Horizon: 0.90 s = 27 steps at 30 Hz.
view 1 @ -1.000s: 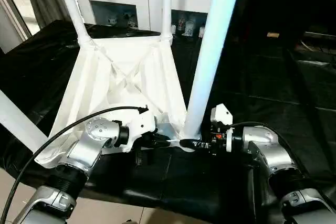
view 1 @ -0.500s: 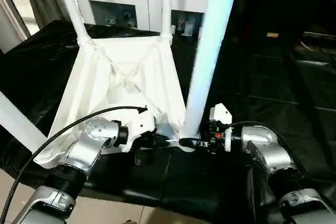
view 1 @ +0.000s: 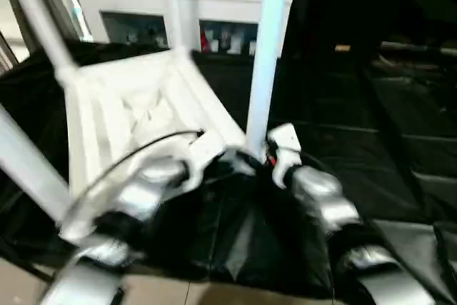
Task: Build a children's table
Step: Rotate leg to tighten
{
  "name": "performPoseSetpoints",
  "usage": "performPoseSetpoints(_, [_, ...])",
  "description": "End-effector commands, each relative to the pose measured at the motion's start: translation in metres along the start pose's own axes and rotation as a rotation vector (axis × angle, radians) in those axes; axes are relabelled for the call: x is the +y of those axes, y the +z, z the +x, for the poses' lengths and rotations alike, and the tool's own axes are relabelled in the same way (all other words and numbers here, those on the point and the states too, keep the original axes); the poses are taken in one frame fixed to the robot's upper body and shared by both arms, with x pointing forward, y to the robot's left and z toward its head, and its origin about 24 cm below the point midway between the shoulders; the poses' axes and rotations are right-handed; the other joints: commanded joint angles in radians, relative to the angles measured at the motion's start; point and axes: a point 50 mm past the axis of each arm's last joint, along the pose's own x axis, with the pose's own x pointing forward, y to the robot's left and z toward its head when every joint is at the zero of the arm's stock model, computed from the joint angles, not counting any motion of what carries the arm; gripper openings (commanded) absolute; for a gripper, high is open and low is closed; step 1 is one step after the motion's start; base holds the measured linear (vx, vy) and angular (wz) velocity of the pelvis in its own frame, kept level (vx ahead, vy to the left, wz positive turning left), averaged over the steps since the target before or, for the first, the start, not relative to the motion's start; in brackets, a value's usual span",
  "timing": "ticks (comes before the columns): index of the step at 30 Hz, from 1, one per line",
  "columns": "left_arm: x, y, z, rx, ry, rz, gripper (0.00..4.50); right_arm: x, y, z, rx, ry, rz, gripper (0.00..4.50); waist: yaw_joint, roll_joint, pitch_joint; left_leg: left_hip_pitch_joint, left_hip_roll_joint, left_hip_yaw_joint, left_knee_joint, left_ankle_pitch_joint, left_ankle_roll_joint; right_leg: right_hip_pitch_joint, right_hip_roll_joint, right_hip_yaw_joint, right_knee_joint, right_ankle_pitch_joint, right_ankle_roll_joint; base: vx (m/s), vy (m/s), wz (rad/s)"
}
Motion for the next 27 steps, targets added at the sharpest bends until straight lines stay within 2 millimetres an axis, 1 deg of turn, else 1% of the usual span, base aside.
performPoseSetpoints(1, [0.004, -0.024, 0.000, 0.078, 0.114, -0.103, 0.00, -0.001, -0.025, -0.003, 0.121, -0.080, 0.029, 2.67, 0.003, -0.008, -0.039, 0.000, 0.036, -0.018, -0.076, -0.275, 0.000, 0.023, -0.085, 0.049, -0.100, -0.370, -0.151, 0.000, 0.000, 0.00])
performPoseSetpoints(2, [0.004, -0.024, 0.001, 0.078, 0.120, -0.104, 0.00, -0.001, -0.024, -0.003, 0.120, -0.091, 0.036, 2.67, 0.005, -0.009, -0.040, 0.000, 0.037, -0.018, -0.075, -0.270, 0.004, 0.025, -0.086, 0.049, -0.099, -0.355, -0.153, 0.000, 0.000, 0.00])
performPoseSetpoints(3, [0.005, -0.021, 0.004, 0.083, 0.148, -0.112, 0.00, 0.001, -0.021, 0.001, 0.114, -0.145, 0.071, 2.67, 0.003, -0.009, -0.039, -0.005, 0.036, -0.016, -0.075, -0.261, 0.010, 0.024, -0.085, 0.051, -0.097, -0.332, -0.157, 0.000, 0.000, 0.00])
performPoseSetpoints(4, [0.005, -0.020, 0.006, 0.081, 0.153, -0.110, 0.00, 0.005, -0.022, 0.003, 0.120, -0.131, 0.068, 2.67, 0.003, -0.009, -0.040, -0.004, 0.035, -0.017, -0.076, -0.260, 0.009, 0.025, -0.083, 0.050, -0.097, -0.332, -0.158, 0.000, 0.000, 0.00])
performPoseSetpoints(5, [0.005, -0.019, 0.006, 0.080, 0.154, -0.108, 0.00, 0.007, -0.022, 0.004, 0.126, -0.117, 0.060, 2.67, 0.005, -0.011, -0.043, -0.004, 0.035, -0.017, -0.073, -0.248, 0.015, 0.027, -0.085, 0.051, -0.095, -0.317, -0.161, 0.000, 0.000, 0.00])
performPoseSetpoints(6, [0.004, -0.019, 0.007, 0.078, 0.153, -0.107, 0.00, 0.010, -0.023, 0.004, 0.131, -0.104, 0.045, 2.67, 0.009, -0.010, -0.044, -0.007, 0.038, -0.016, -0.072, -0.226, 0.024, 0.027, -0.086, 0.052, -0.092, -0.274, -0.168, 0.000, 0.000, 0.00])
performPoseSetpoints(7, [0.004, -0.019, 0.007, 0.078, 0.153, -0.107, 0.00, 0.010, -0.023, 0.004, 0.131, -0.104, 0.045, 2.67, 0.009, -0.010, -0.043, -0.008, 0.037, -0.014, -0.071, -0.220, 0.027, 0.028, -0.086, 0.052, -0.092, -0.259, -0.171, 0.000, 0.000, 0.00])
performPoseSetpoints(8, [0.004, -0.018, 0.007, 0.074, 0.148, -0.097, 0.00, 0.013, -0.022, 0.005, 0.115, -0.079, 0.057, 3.02, 0.009, -0.010, -0.043, -0.012, 0.036, -0.015, -0.072, -0.210, 0.034, 0.032, -0.087, 0.051, -0.090, -0.241, -0.175, 0.000, 0.000, 0.00])
performPoseSetpoints(10, [0.003, -0.017, 0.006, 0.050, 0.115, -0.073, 0.00, 0.013, -0.016, 0.006, 0.065, -0.066, 0.080, 3.37, 0.010, -0.011, -0.044, -0.011, 0.037, -0.014, -0.070, -0.211, 0.042, 0.031, -0.088, 0.051, -0.091, -0.246, -0.175, 0.000, 0.000, 0.00])
performPoseSetpoints(11, [0.003, -0.017, 0.006, 0.050, 0.115, -0.073, 0.00, 0.013, -0.016, 0.006, 0.065, -0.066, 0.080, 3.40, 0.010, -0.011, -0.044, -0.011, 0.037, -0.014, -0.070, -0.211, 0.042, 0.031, -0.088, 0.051, -0.091, -0.246, -0.175, 0.000, 0.000, 0.00])
performPoseSetpoints(13, [0.000, -0.017, 0.004, 0.026, 0.055, -0.034, 0.00, 0.010, -0.010, 0.006, 0.032, -0.059, 0.068, 3.59, 0.006, -0.011, -0.043, -0.016, 0.037, -0.017, -0.074, -0.217, 0.040, 0.034, -0.088, 0.049, -0.092, -0.275, -0.166, 0.000, 0.000, 0.00])
performPoseSetpoints(14, [-0.001, -0.017, 0.003, 0.027, 0.049, -0.031, 0.00, 0.010, -0.010, 0.007, 0.031, -0.059, 0.066, 3.59, 0.006, -0.011, -0.043, -0.014, 0.038, -0.016, -0.074, -0.220, 0.040, 0.032, -0.088, 0.050, -0.093, -0.279, -0.165, 0.000, 0.000, 0.00])
performPoseSetpoints(15, [0.000, -0.019, 0.001, 0.031, 0.043, -0.034, 0.00, 0.009, -0.007, 0.006, 0.015, -0.027, 0.040, 3.78, 0.006, -0.011, -0.042, -0.010, 0.038, -0.014, -0.072, -0.229, 0.040, 0.029, -0.089, 0.050, -0.095, -0.292, -0.166, 0.000, 0.000, 0.00])
performPoseSetpoints(16, [0.000, -0.020, -0.002, 0.030, 0.030, -0.032, 0.00, 0.008, -0.004, 0.006, 0.001, 0.004, 0.004, 3.78, 0.006, -0.011, -0.043, -0.012, 0.038, -0.015, -0.073, -0.228, 0.040, 0.031, -0.090, 0.050, -0.094, -0.294, -0.167, 0.000, 0.000, 0.00])
performPoseSetpoints(17, [-0.001, -0.020, -0.003, 0.021, 0.011, -0.019, 0.00, 0.007, -0.003, 0.005, -0.001, 0.030, -0.022, 3.83, 0.006, -0.011, -0.044, -0.017, 0.038, -0.016, -0.073, -0.217, 0.044, 0.034, -0.091, 0.049, -0.093, -0.288, -0.168, 0.000, 0.000, 0.00])
performPoseSetpoints(18, [-0.001, -0.020, -0.005, 0.015, -0.004, -0.014, 0.00, 0.007, -0.002, 0.004, -0.003, 0.059, -0.048, 3.83, 0.004, -0.011, -0.044, -0.018, 0.038, -0.015, -0.072, -0.206, 0.049, 0.034, -0.089, 0.049, -0.092, -0.272, -0.169, 0.000, 0.000, 0.00])
performPoseSetpoints(19, [-0.004, -0.019, -0.009, -0.014, -0.060, 0.010, 0.00, 0.004, -0.002, 0.000, -0.001, 0.121, -0.111, 3.83, 0.005, -0.012, -0.045, -0.017, 0.037, -0.013, -0.070, -0.199, 0.051, 0.033, -0.088, 0.050, -0.092, -0.262, -0.171, 0.000, 0.000, 0.00])
performPoseSetpoints(20, [-0.005, -0.019, -0.011, -0.027, -0.086, 0.021, 0.00, 0.003, -0.002, -0.001, -0.002, 0.144, -0.125, 3.83, 0.007, -0.012, -0.048, -0.017, 0.038, -0.013, -0.068, -0.183, 0.059, 0.036, -0.090, 0.049, -0.088, -0.236, -0.180, 0.000, 0.000, 0.00])
performPoseSetpoints(22, [-0.009, -0.018, -0.015, -0.060, -0.152, 0.040, 0.00, 0.001, -0.001, -0.006, -0.010, 0.212, -0.142, 3.83, 0.009, -0.013, -0.048, -0.018, 0.039, -0.010, -0.065, -0.161, 0.074, 0.035, -0.088, 0.050, -0.085, -0.192, -0.192, 0.000, 0.000, 0.00])
performPoseSetpoints(23, [-0.010, -0.018, -0.016, -0.064, -0.161, 0.042, 0.00, 0.001, -0.001, -0.006, -0.012, 0.221, -0.142, 3.83, 0.013, -0.010, -0.048, -0.016, 0.042, -0.008, -0.065, -0.147, 0.079, 0.033, -0.087, 0.051, -0.081, -0.158, -0.203, 0.000, 0.000, 0.00])
performPoseSetpoints(24, [-0.015, -0.019, -0.023, -0.085, -0.240, 0.061, 0.00, -0.002, -0.001, -0.013, -0.024, 0.317, -0.168, 3.83, 0.015, -0.009, -0.050, -0.015, 0.043, -0.008, -0.064, -0.140, 0.083, 0.036, -0.086, 0.048, -0.076, -0.122, -0.215, 0.000, 0.000, 0.00])
performPoseSetpoints(25, [-0.016, -0.020, -0.027, -0.085, -0.276, 0.076, 0.00, -0.004, -0.001, -0.018, -0.020, 0.378, -0.201, 3.83, 0.018, -0.008, -0.050, -0.018, 0.045, -0.010, -0.064, -0.133, 0.087, 0.038, -0.086, 0.047, -0.073, -0.105, -0.218, 0.000, 0.000, 0.00])
performPoseSetpoints(26, [-0.018, -0.021, -0.031, -0.087, -0.305, 0.098, 0.00, -0.005, -0.002, -0.022, -0.019, 0.412, -0.243, 3.83, 0.020, -0.006, -0.051, -0.017, 0.049, -0.009, -0.063, -0.117, 0.094, 0.037, -0.084, 0.046, -0.067, -0.062, -0.226, 0.000, 0.000, 0.00])
performPoseSetpoints(27, [-0.018, -0.021, -0.032, -0.086, -0.315, 0.102, 0.00, -0.005, -0.002, -0.023, -0.014, 0.432, -0.243, 3.83, 0.023, -0.006, -0.052, -0.016, 0.049, -0.007, -0.061, -0.115, 0.096, 0.036, -0.081, 0.045, -0.065, -0.043, -0.230, 0.000, 0.000, 0.00])
